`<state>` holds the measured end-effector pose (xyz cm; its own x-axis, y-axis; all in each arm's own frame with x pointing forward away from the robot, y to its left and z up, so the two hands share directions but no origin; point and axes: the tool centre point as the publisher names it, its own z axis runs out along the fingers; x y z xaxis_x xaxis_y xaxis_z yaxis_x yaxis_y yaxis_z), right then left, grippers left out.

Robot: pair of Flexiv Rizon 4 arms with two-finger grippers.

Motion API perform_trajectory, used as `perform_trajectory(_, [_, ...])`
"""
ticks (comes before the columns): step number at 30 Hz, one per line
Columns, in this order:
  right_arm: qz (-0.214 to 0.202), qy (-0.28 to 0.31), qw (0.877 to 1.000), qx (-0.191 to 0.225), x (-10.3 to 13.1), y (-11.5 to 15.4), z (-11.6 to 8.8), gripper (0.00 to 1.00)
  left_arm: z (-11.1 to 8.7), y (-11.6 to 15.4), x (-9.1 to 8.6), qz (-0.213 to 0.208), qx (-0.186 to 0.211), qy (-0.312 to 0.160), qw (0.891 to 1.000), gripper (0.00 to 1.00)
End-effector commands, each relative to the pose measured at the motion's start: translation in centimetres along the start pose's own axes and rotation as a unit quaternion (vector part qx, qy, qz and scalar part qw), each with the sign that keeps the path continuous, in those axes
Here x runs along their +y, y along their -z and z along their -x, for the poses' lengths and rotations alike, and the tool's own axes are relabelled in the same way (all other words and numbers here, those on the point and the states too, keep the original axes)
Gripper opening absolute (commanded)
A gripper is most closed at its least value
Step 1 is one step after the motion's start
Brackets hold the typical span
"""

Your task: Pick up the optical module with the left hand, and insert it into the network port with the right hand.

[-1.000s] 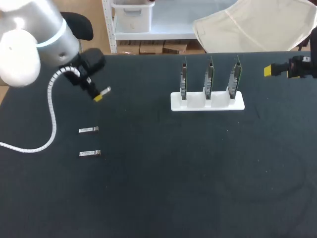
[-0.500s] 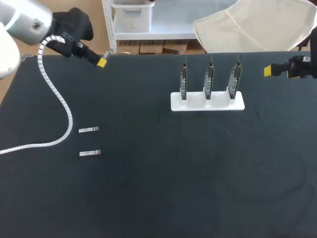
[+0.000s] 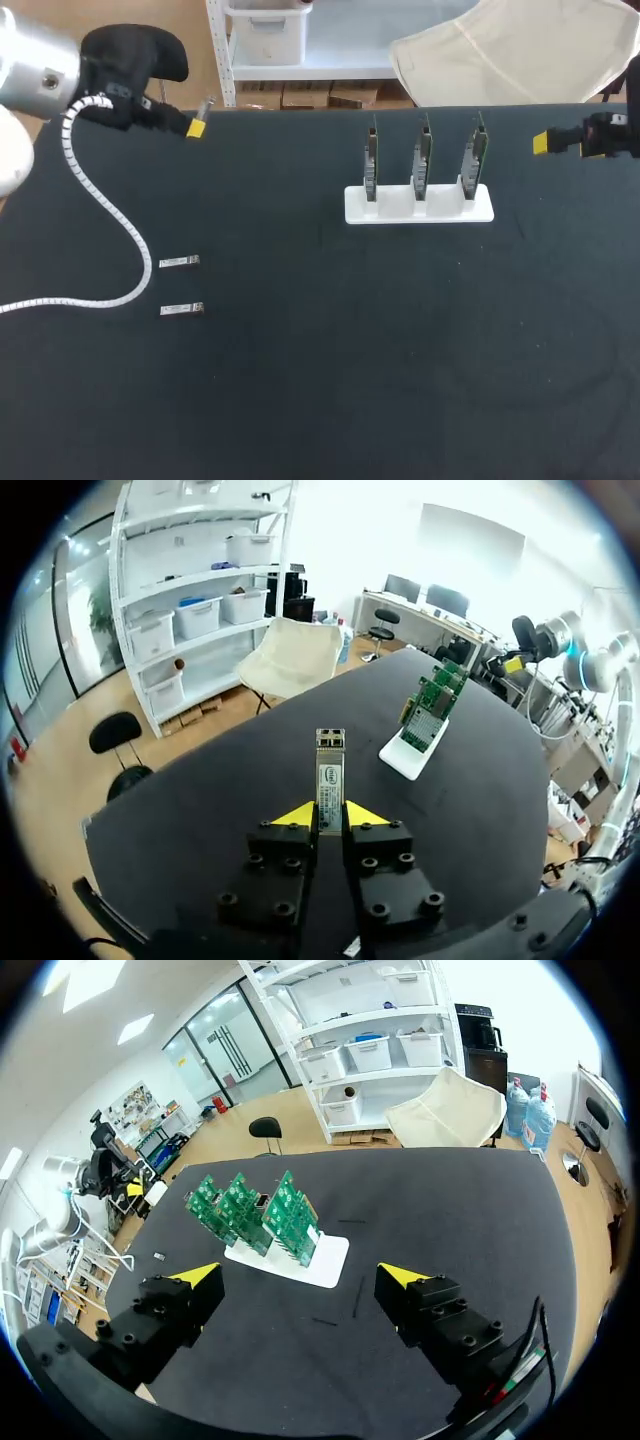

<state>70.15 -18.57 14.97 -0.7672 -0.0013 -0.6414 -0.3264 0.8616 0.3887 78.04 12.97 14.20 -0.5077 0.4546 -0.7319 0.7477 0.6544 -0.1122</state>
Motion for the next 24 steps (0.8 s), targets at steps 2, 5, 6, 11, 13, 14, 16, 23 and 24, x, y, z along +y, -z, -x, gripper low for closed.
perform_trajectory(2, [-0.005,0.000,1.000,0.000,0.2,0.1,-0.1,1.00,2.6,0.6,-2.0,-0.003,-0.044,-0.037,0.998,0.00])
perform_trajectory(5, [-0.005,0.000,1.000,0.000,0.2,0.1,-0.1,1.00,4.7,0.3,-3.2,-0.027,-0.067,-0.060,0.996,0.00])
perform_trajectory(6, [-0.005,0.000,1.000,0.000,0.2,0.1,-0.1,1.00,5.3,0.0,-3.7,-0.039,-0.072,-0.073,0.994,0.00])
perform_trajectory(11, [-0.005,0.000,1.000,0.000,0.2,0.1,-0.1,1.00,7.8,-1.0,-6.3,-0.116,-0.104,-0.155,0.976,0.00])
perform_trajectory(13, [-0.005,0.000,1.000,0.000,0.2,0.1,-0.1,1.00,8.6,-1.4,-7.2,-0.128,-0.113,-0.177,0.969,0.00])
perform_trajectory(14, [-0.005,0.000,1.000,0.000,0.2,0.1,-0.1,1.00,9.0,-1.6,-7.6,-0.131,-0.117,-0.186,0.967,0.00])
perform_trajectory(16, [-0.005,0.000,1.000,0.000,0.2,0.1,-0.1,1.00,9.6,-2.0,-7.9,-0.140,-0.129,-0.181,0.965,0.00])
perform_trajectory(23, [-0.005,0.000,1.000,0.000,0.2,0.1,-0.1,1.00,10.5,-2.3,-8.4,-0.128,-0.154,-0.153,0.968,0.00])
perform_trajectory(24, [-0.005,0.000,1.000,0.000,0.2,0.1,-0.1,1.00,10.5,-2.3,-8.4,-0.128,-0.154,-0.153,0.968,0.00])
